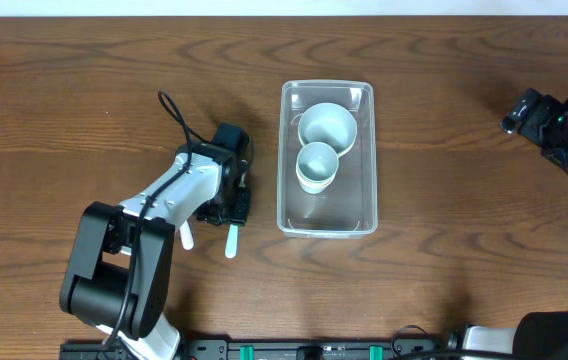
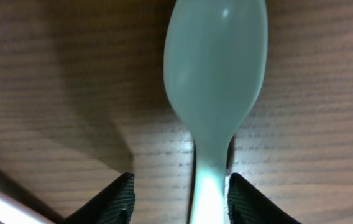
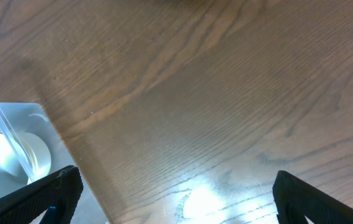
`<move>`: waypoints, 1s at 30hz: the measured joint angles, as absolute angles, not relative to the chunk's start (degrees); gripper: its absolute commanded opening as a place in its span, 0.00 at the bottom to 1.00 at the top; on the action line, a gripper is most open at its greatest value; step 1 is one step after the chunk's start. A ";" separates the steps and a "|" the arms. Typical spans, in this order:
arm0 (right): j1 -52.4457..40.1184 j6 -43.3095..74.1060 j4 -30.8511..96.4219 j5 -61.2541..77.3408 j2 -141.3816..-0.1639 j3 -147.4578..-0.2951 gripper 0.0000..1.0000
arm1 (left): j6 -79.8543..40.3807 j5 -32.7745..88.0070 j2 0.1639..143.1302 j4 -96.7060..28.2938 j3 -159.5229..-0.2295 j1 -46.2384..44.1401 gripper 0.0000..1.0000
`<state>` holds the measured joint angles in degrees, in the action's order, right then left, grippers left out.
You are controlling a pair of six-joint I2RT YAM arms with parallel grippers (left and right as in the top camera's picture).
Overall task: Pack container
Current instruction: 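Lower the left gripper onto the mint-green spoon and grasp it, then carry the spoon into the container with the left gripper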
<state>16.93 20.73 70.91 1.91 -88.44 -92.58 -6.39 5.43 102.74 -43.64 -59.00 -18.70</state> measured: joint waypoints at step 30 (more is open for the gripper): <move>16.93 20.73 70.91 1.91 -88.44 -92.55 0.99 | -6.13 5.63 101.36 -51.31 -63.05 -18.76 0.06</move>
